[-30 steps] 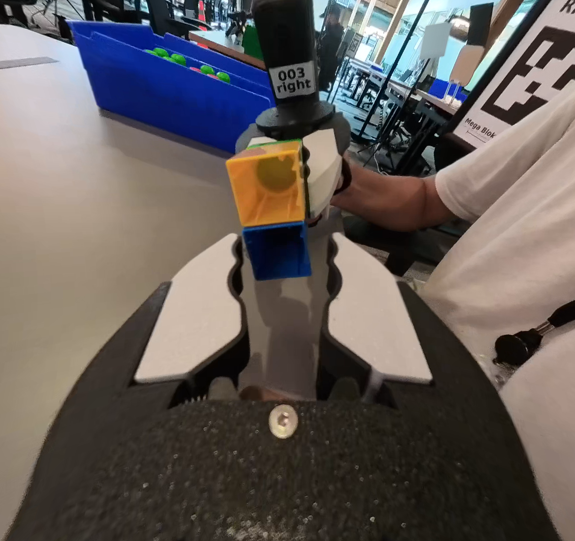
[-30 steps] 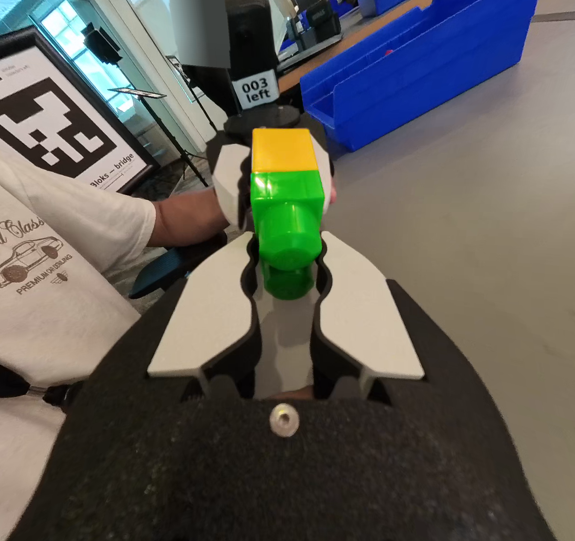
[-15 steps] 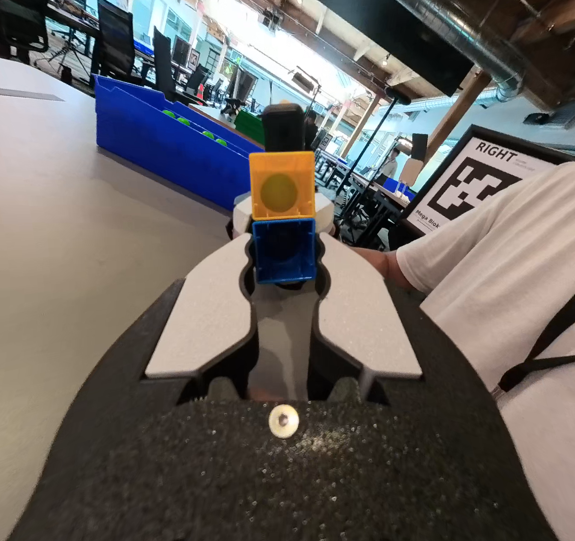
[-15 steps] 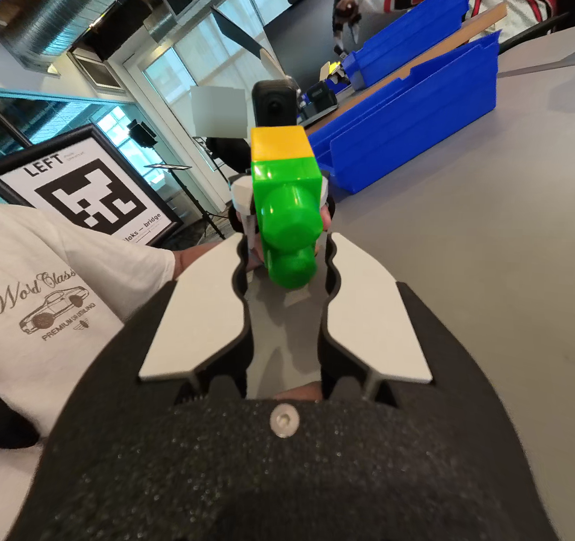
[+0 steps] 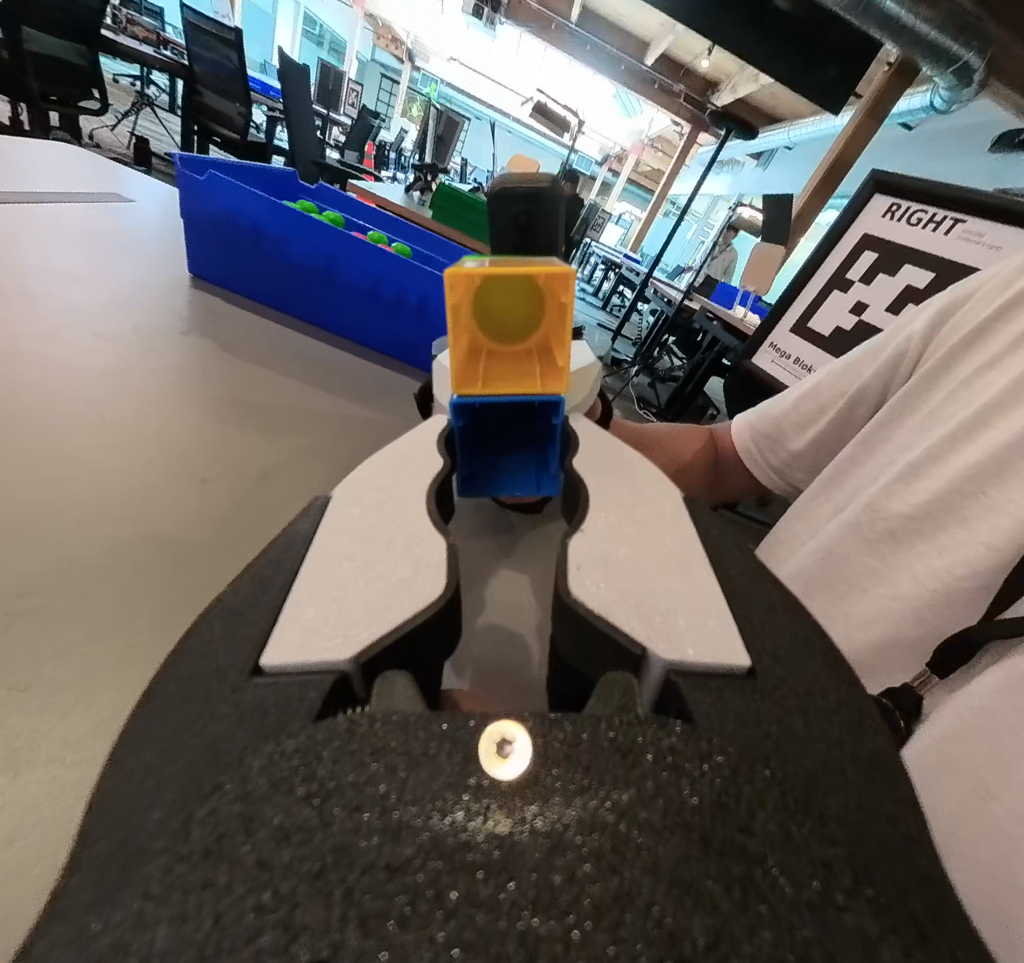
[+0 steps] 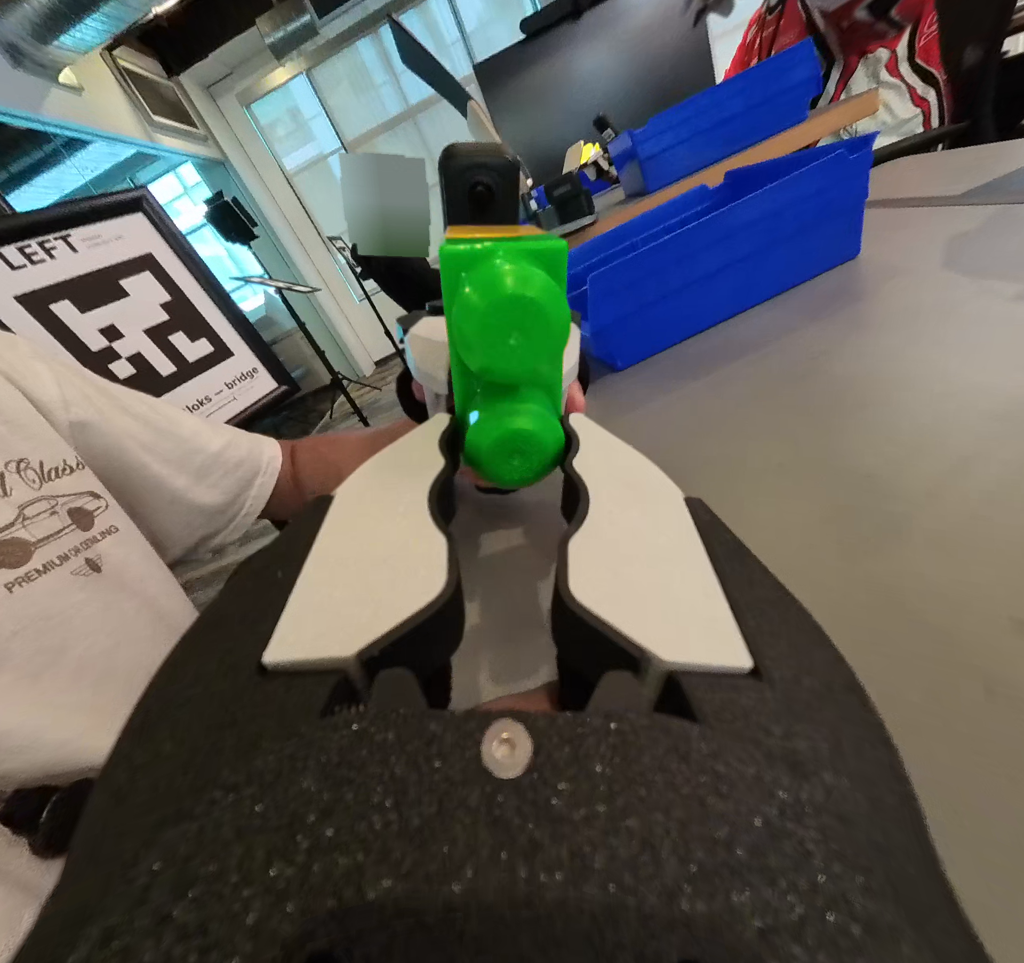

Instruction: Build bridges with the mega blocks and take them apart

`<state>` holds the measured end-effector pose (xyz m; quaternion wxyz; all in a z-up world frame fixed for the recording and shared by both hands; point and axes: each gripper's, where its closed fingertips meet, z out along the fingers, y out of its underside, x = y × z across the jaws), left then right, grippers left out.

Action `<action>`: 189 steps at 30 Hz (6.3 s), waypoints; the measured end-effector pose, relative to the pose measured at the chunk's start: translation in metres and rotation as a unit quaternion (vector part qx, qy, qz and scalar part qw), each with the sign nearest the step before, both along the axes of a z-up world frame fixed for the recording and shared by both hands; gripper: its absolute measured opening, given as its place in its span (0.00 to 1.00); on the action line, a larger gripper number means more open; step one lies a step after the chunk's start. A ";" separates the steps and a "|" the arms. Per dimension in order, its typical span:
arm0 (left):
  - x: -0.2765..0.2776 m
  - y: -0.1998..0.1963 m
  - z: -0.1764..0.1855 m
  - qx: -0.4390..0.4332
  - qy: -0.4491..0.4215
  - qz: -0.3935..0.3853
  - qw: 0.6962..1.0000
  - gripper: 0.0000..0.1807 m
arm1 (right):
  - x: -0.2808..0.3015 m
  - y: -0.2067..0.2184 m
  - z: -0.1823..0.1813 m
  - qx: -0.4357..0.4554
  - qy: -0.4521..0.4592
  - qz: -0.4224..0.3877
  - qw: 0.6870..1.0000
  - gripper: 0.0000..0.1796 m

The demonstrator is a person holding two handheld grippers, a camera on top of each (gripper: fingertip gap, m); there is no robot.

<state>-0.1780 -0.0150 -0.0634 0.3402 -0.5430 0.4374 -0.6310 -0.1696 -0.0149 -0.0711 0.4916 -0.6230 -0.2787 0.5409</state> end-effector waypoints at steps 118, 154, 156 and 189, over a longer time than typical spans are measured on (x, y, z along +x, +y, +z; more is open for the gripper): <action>-0.025 0.007 0.004 0.150 0.038 0.046 0.987 0.05 | 0.014 -0.006 0.011 -0.072 0.043 0.059 0.995 0.19; -0.015 -0.013 -0.015 0.330 0.098 0.051 0.937 0.04 | 0.008 -0.011 0.000 -0.131 0.021 0.077 0.988 0.19; -0.015 -0.012 -0.016 0.324 0.101 0.052 0.939 0.04 | 0.008 -0.011 0.000 -0.133 0.022 0.082 0.987 0.19; -0.049 0.100 -0.047 0.105 0.237 0.434 0.863 0.43 | 0.312 0.077 0.073 -0.141 -0.269 -0.474 0.827 0.19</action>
